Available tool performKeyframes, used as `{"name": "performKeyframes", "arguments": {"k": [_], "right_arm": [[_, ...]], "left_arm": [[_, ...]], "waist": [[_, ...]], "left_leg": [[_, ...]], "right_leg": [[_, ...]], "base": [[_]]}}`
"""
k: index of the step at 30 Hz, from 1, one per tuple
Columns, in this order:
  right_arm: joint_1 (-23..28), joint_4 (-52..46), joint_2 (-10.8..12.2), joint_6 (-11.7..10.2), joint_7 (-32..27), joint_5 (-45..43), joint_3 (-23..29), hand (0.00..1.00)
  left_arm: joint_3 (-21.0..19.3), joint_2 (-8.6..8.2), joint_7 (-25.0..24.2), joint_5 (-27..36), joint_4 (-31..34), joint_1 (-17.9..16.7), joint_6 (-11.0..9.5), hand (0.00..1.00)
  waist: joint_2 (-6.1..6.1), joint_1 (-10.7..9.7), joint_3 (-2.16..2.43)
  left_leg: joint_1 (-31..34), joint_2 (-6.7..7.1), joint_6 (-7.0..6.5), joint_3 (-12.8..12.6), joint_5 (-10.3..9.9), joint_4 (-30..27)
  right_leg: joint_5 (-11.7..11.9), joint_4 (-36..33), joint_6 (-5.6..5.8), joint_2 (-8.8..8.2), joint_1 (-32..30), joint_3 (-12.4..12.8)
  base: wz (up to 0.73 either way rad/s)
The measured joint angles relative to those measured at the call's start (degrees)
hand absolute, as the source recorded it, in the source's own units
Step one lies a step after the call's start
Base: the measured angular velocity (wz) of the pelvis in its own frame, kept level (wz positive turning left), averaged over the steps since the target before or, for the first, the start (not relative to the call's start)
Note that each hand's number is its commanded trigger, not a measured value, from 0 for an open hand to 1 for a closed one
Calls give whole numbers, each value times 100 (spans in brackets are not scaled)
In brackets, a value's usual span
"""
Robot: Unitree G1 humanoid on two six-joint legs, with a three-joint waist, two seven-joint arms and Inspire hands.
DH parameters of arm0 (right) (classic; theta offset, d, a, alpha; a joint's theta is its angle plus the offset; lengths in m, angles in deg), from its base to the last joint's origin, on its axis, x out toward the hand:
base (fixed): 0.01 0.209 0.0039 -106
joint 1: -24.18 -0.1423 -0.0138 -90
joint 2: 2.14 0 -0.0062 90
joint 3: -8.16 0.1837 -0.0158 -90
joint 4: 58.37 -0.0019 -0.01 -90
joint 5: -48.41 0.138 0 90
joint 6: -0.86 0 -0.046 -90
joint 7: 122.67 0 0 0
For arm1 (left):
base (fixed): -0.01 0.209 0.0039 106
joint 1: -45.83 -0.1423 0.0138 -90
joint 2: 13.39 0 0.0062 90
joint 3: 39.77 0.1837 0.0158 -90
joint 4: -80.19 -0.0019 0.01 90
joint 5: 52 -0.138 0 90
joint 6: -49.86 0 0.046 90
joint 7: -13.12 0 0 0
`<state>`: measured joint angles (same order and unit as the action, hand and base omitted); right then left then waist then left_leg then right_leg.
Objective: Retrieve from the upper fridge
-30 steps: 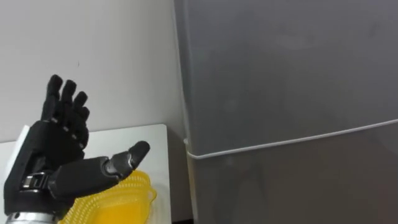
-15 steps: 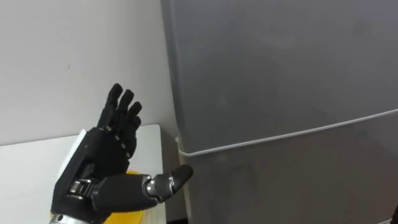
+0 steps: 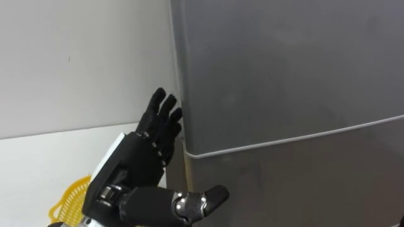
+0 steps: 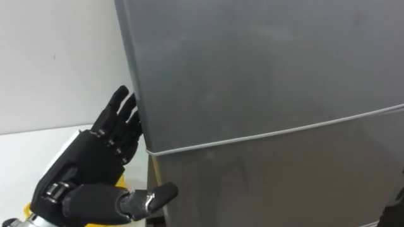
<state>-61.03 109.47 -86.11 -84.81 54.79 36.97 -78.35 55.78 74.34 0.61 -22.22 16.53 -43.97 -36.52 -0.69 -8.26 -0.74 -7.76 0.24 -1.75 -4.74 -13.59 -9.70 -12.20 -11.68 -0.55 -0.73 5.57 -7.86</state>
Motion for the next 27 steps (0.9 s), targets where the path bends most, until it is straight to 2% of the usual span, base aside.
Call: {"name": "performKeyframes", "arguments": {"k": [5, 9, 10, 11, 12, 15, 20, 21, 25, 26, 27], "right_arm": [[2, -1, 0, -6, 9, 1, -18, 0], [13, -3, -18, -6, 17, 12, -228, 0], [18, -4, -20, -8, 21, 9, -228, 0], [30, -4, -20, -26, 23, 10, -228, 0], [37, -4, -21, -47, 24, 11, -228, 0], [56, 12, -23, -108, 26, 10, -225, 0], [111, 8, -23, -127, 23, 1, -222, 0], [119, 5, -22, -126, 24, 1, -222, 0], [141, -30, -22, -124, 21, -4, -222, 0], [149, -42, -22, -126, 20, -4, -222, 0], [153, -51, -22, -127, 19, -3, -222, 0]], "left_arm": [[21, 9, -56, 0, -5, -1, 1, 0], [22, 34, -51, -1, -5, 0, 1, 0], [22, 34, -51, -1, -5, 2, 1, 55], [22, 35, -52, -2, -5, 4, 1, 82], [21, 38, -54, -2, -5, 4, 1, 98], [-7, 47, -51, -2, -5, 4, 0, 100], [-327, 35, 162, -1, -18, 15, -1, 100], [-341, 35, 170, -1, -18, 29, -2, 92], [-350, 43, 191, -4, -14, 36, -21, 83], [-364, 41, 203, -4, -14, 36, -21, 90], [-383, 43, 213, -4, -14, 37, -22, 92]], "waist": [[-4, -43, 5], [-26, -69, 20], [-35, -78, 26], [-38, -79, 28], [-40, -78, 30], [-46, -85, 33], [-58, -89, 38], [-59, -88, 39], [-70, -80, 38], [-74, -86, 35], [-79, -89, 33]], "left_leg": [[-61, -15, 0, -57, 0, 5], [-55, -22, 0, -76, 0, 4], [-54, -22, 0, -79, 0, 4], [-51, -23, 0, -87, 0, 4], [-49, -23, 0, -95, 0, 4], [-48, -27, 1, -125, 0, 4], [-17, -29, 1, -124, 0, 3], [-17, -29, 1, -124, 0, 3], [-20, -26, 1, -126, 0, 5], [-18, -26, 1, -129, 0, 5], [-16, -27, 1, -130, 0, 5]], "right_leg": [[10, -3, -13, 7, 16, 23], [13, -2, -15, 2, 21, 4], [13, 4, -15, -4, 30, -4], [12, 7, -15, -4, 37, -6], [12, 7, -15, -4, 39, -4], [12, 9, -15, 6, 43, -5], [13, 11, -15, 6, 30, -16], [13, 11, -15, 5, 32, -18], [15, 11, -12, -2, 41, -22], [16, 12, -12, -2, 39, -21], [16, 12, -11, -1, 39, -21]], "base": [[-3], [1], [0], [0], [0], [0], [0], [0], [3], [0], [0]]}}
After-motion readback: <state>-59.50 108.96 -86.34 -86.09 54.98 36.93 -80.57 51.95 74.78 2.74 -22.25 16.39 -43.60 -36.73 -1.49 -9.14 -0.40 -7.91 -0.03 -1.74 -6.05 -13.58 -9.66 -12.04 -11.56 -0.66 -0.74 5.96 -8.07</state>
